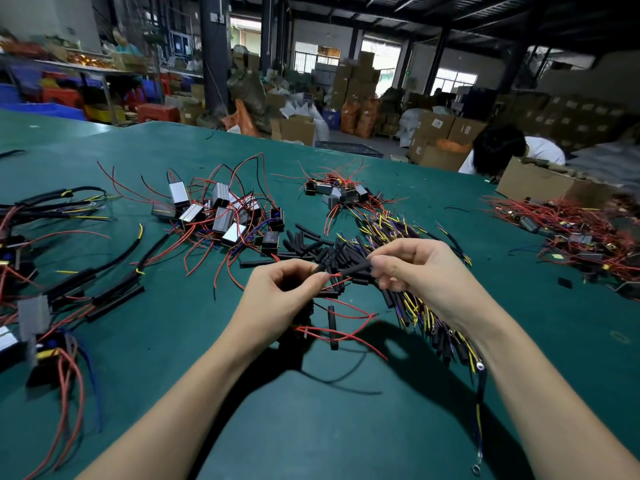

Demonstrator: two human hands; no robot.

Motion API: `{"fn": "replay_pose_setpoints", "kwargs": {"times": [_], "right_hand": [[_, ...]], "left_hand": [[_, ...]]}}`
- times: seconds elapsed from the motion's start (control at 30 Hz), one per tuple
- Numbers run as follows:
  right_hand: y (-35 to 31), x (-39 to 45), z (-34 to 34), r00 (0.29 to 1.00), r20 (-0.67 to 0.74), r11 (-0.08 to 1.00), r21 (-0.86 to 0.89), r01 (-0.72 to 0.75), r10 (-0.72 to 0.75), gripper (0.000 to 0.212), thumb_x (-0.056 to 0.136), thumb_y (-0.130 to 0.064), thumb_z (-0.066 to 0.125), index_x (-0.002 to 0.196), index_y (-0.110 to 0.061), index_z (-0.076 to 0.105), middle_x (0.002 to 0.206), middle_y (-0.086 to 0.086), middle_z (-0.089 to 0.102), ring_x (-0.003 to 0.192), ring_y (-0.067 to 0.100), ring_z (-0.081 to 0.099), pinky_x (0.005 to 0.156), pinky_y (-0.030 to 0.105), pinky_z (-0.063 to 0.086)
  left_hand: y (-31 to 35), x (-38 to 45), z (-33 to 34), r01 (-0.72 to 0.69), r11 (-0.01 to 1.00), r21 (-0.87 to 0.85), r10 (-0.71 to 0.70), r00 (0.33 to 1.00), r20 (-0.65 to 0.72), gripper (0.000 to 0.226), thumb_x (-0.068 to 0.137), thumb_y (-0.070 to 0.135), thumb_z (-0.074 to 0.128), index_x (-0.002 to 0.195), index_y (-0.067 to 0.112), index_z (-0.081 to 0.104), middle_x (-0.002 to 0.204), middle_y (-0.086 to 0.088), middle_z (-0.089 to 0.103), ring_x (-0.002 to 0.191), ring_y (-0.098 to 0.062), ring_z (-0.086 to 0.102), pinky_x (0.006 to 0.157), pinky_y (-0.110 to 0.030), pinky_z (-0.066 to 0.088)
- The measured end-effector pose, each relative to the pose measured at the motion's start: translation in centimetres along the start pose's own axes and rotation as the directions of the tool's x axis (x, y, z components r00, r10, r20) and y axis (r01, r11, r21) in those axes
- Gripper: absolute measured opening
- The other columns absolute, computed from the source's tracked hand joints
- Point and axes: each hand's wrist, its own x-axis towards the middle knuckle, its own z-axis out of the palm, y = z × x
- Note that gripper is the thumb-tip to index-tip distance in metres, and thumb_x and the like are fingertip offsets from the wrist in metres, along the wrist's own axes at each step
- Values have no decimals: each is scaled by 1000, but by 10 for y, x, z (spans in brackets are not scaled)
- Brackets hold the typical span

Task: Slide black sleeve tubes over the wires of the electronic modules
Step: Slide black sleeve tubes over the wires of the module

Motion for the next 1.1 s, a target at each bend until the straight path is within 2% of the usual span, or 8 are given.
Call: {"fn": "replay_pose_setpoints", "kwargs": {"times": [0.13,0.27,0.37,0.57,0.73,0.9,1.0,1.1], "right_hand": [[4,-1,1,1000,-22,1000,-18,21,-21,11,86,-1,64,79,-8,70,63,3,68,52,11,58,49,15,44],[7,-4,8,998,-3,991,-118,61,-62,9,85,0,66,84,-8,71,59,2,65,50,9,52,51,16,42],[8,-5,11,993,-47,987,-128,100,-106,8,87,-3,65,82,-6,71,58,-2,63,49,7,52,49,12,39],[12,-6,15,995,19,966,-239,104,-102,13,87,-4,65,77,-12,70,61,1,64,51,9,53,52,12,40],[11,-4,11,989,-10,954,-267,139,-147,11,86,-5,67,79,-14,71,58,-7,61,52,7,53,55,13,42],[16,-6,11,990,-43,945,-306,114,-133,13,85,-6,67,77,-15,70,61,-6,61,53,5,54,57,15,44],[18,-5,12,987,4,900,-411,146,-158,9,83,-10,71,78,-18,73,63,-9,65,58,5,58,60,19,46],[19,-4,24,960,136,800,-531,280,-245,5,80,-11,74,83,-15,76,76,-10,72,72,-1,64,71,16,48]], "left_hand": [[0,-1,2,-13,1000,27,12,1000,7,13,85,11,68,72,13,67,59,1,53,51,-7,43,50,-19,37],[0,-1,5,27,997,-78,-30,999,-38,13,86,12,67,73,9,66,60,-4,53,51,-12,45,50,-22,38],[0,-2,6,-29,1000,-2,29,999,-31,13,85,9,67,72,10,66,53,11,54,47,-3,44,49,-15,37],[-2,-1,10,-75,995,66,77,997,-25,15,84,7,69,71,13,67,50,15,55,48,2,46,51,-13,37],[-3,1,9,-49,999,0,49,998,-36,8,81,8,71,79,16,69,68,7,69,63,-2,61,65,-15,48],[-9,2,0,-28,982,187,27,1000,10,3,81,14,73,78,16,71,73,0,72,67,-8,64,69,-24,52],[-11,2,-2,-4,976,216,2,1000,10,5,83,14,72,78,15,70,70,-2,70,60,-11,62,65,-30,52],[-12,2,2,-27,974,225,24,1000,15,8,84,10,70,77,15,68,69,-2,68,60,-10,60,66,-31,51]]}}
